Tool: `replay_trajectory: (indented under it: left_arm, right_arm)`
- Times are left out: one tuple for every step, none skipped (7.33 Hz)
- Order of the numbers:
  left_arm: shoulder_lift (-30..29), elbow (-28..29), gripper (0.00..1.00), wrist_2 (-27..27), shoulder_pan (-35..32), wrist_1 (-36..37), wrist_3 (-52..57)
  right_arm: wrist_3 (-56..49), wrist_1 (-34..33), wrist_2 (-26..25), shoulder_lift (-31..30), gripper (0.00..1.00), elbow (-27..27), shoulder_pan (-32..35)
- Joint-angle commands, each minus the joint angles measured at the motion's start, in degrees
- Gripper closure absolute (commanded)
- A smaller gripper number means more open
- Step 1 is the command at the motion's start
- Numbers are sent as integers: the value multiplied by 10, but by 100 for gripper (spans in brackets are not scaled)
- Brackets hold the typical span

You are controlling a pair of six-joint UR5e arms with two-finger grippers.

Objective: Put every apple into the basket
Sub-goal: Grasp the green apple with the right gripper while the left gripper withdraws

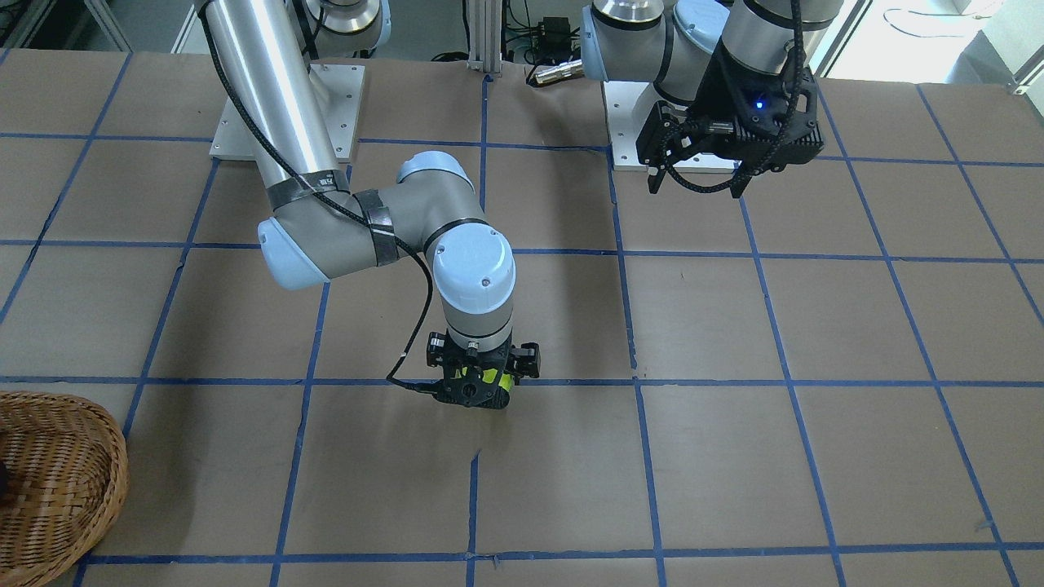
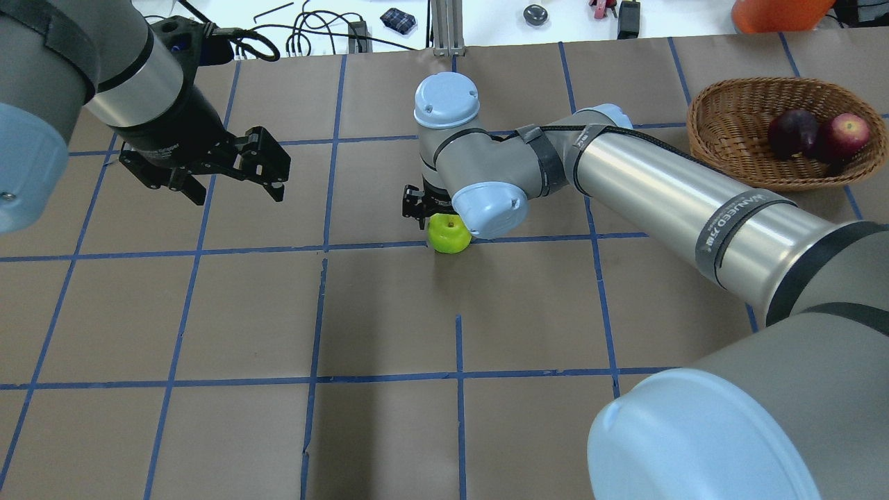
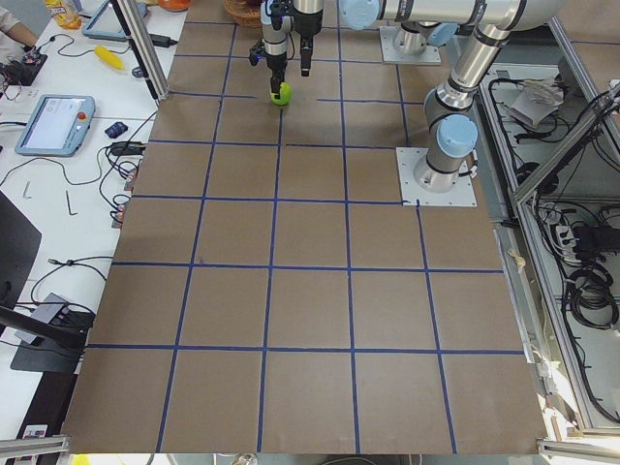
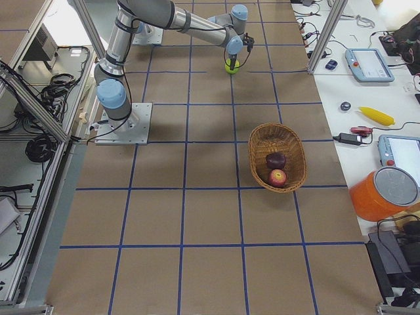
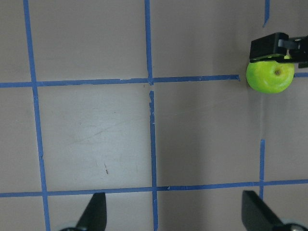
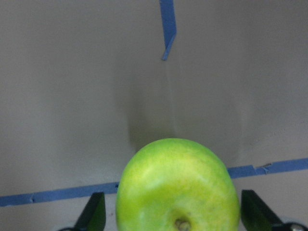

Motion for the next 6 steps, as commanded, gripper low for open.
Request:
replay_trajectory:
  left_arm:
    - [3,-1,0,0,0,2,0]
    - [4,-2,0,0,1,2,0]
    - [6,-3,0,1,1,1,0]
    - [8,-4,0,1,2,-1,0]
    - [8,-4,0,1,2,-1,1]
    - [8,-4,0,1,2,-1,1]
  right_arm:
    - [-2,-3,1,9,12,4,0]
    - [-8,6,2,4,89,5,-7]
    - [-5,8,8,4,100,-4,-9]
    - [-1,9,3,-5,100,-8,-21]
    - [-6,20,1,-33,100,-18,-52]
    - [-24,76,1,-61,100,-46,-113]
